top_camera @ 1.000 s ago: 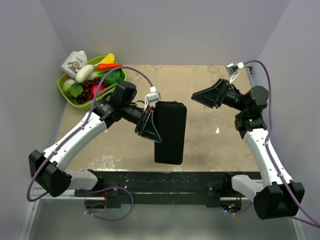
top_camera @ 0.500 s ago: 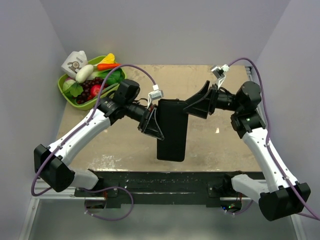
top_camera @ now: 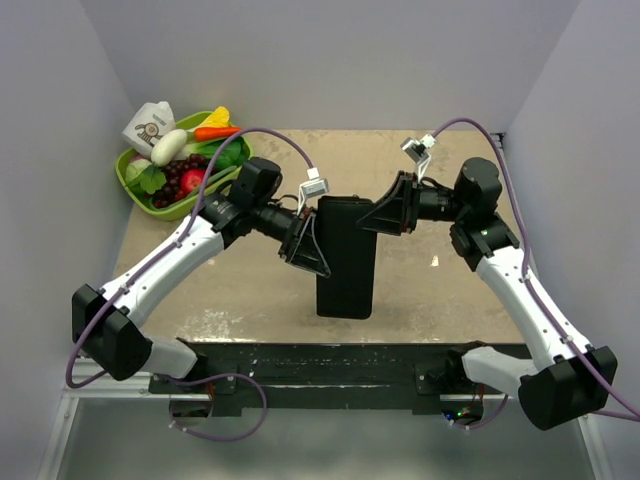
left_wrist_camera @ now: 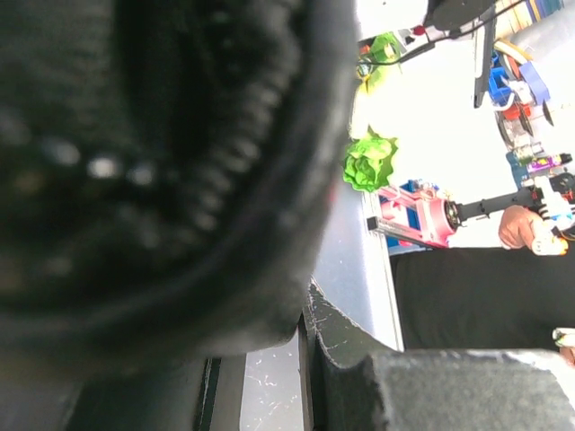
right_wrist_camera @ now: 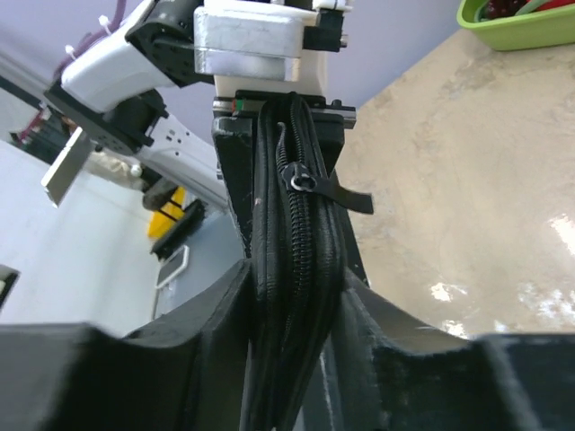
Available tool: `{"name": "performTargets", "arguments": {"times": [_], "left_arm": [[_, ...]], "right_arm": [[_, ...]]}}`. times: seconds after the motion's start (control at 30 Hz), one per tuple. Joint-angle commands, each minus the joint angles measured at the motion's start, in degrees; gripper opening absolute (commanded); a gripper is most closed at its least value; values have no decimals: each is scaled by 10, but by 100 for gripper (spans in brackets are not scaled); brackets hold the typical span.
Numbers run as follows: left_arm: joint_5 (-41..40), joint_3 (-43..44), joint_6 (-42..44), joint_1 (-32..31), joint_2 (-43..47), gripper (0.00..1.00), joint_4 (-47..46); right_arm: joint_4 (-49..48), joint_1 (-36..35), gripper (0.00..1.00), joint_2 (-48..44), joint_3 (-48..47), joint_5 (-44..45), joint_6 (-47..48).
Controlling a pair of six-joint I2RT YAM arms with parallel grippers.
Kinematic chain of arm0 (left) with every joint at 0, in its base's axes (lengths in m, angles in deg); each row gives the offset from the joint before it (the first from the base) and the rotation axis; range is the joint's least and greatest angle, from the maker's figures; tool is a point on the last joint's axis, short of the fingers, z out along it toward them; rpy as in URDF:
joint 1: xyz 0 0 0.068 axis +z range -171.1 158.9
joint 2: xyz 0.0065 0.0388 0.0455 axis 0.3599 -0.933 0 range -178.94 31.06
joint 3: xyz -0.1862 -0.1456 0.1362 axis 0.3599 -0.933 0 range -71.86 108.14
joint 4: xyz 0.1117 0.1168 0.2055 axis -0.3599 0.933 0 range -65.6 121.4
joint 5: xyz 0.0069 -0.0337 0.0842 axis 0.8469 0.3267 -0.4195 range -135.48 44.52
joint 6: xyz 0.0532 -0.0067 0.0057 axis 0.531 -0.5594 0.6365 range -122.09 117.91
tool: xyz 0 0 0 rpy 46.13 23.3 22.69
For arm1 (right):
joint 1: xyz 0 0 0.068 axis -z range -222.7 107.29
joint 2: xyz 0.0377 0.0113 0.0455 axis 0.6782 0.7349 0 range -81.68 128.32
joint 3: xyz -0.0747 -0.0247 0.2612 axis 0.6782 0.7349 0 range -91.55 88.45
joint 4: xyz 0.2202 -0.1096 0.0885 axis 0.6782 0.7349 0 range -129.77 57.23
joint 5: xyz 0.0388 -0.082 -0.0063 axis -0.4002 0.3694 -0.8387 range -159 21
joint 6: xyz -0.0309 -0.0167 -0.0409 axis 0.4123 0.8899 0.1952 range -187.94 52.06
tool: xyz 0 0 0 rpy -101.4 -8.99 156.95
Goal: Sort the hair-cutting tools
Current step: Zip the hairdressing tool bag.
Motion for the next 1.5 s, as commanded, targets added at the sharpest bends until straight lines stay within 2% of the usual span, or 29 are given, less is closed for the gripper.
{"name": "performTargets", "arguments": {"times": [0.0, 0.03, 0.07, 0.1, 0.13, 0.17, 0.23, 0.3, 0.37, 0.47, 0.6, 0.63, 0.8, 0.9, 1.0, 1.13, 1.33, 1.47], "left_arm": [[24, 27, -24, -1, 6, 0, -65], [9, 29, -27, -1, 4, 0, -67], [1, 31, -31, -1, 1, 0, -73], [-11, 34, -43, -1, 0, 0, -76], [-27, 45, -47, -1, 0, 4, -78], [-62, 52, -52, -1, 1, 13, -88], [-123, 67, -80, 2, 10, 18, -108], [-154, 68, -116, 9, 30, 43, -158], [-178, 56, -145, 29, 51, 55, -216], [-204, 21, -192, 54, 77, 63, -275], [-204, -51, -254, 74, 107, 67, -368], [-207, -58, -260, 79, 113, 67, -382], [-196, -117, -285, 98, 135, 68, -438], [-199, -156, -320, 116, 149, 68, -501], [-202, -187, -356, 136, 160, 69, -566], [-223, -204, -380, 157, 170, 69, -614], [-238, -237, -479, 161, 159, 69, -759], [-238, -240, -529, 162, 144, 69, -816]], "right_arm": [[-21, -6, 17, -1, -22, -20, -2], [-39, -7, 6, -4, -17, -22, -8], [-48, -7, 0, -5, -15, -26, -14], [-51, -7, 0, -8, -12, -26, -20], [-50, -7, 0, -9, -10, -24, -20], [-45, -7, 0, -11, -10, -19, -21], [-29, -5, 0, -18, -14, 22, -20], [-26, 0, 0, -24, -19, 57, -34], [-47, 9, 0, -33, -23, 100, -56], [-101, 38, 0, -37, -23, 138, -115], [-203, 64, 0, -30, -10, 176, -223], [-267, 70, 0, -27, -6, 181, -248], [-469, 93, 0, 16, -3, 198, -406], [-516, 93, 0, 37, -20, 209, -450], [-521, 93, 0, 47, -45, 203, -463], [-471, 93, 0, 47, -74, 207, -429], [-521, 88, 0, 56, -43, 249, -446], [-530, 66, 0, 63, -36, 280, -424]]}}
